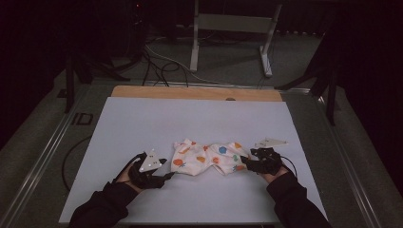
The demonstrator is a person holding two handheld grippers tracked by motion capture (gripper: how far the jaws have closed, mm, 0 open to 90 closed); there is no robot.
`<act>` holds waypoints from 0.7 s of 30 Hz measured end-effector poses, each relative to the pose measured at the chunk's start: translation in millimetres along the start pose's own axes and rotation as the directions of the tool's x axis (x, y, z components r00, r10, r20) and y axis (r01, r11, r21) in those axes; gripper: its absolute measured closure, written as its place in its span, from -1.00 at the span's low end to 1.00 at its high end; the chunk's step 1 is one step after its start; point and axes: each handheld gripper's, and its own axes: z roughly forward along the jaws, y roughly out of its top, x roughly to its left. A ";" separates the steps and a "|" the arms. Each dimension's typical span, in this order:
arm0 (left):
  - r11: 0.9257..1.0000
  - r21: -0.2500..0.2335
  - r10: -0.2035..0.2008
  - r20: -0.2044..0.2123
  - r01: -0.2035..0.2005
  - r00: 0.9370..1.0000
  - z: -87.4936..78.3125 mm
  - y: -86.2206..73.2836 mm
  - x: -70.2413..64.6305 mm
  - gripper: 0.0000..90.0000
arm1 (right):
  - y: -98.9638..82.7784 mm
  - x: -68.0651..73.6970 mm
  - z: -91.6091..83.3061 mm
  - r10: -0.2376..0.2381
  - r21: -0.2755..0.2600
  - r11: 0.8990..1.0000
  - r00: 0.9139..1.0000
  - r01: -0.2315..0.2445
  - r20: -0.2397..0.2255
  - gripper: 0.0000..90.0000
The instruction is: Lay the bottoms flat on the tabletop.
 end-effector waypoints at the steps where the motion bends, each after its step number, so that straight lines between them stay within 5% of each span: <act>1: 1.000 0.001 0.006 0.005 -0.006 1.000 3.4 2.7 -0.6 -0.06 | 5.9 4.3 0.6 -0.015 -0.017 1.000 1.000 0.015 -0.004 -0.09; 6: 1.000 0.026 0.006 0.012 -0.006 1.000 17.4 8.3 3.3 -0.11 | 14.7 9.3 6.9 -0.050 -0.023 0.998 0.998 0.051 0.025 -0.12; 12: 0.998 0.058 -0.010 0.018 0.009 1.000 33.2 8.9 8.6 -0.06 | 18.4 -2.4 28.0 -0.002 0.002 1.000 0.998 0.002 0.057 -0.03; 17: 0.996 0.084 -0.015 0.038 0.012 0.999 39.8 5.3 11.6 0.28 | 18.8 -12.4 45.5 0.007 0.054 0.999 0.998 -0.010 0.067 0.33; 21: 0.994 0.110 0.013 0.037 -0.017 0.999 43.0 1.7 9.0 0.84 | 17.1 -12.6 49.9 -0.021 0.085 0.996 0.997 0.015 0.074 0.86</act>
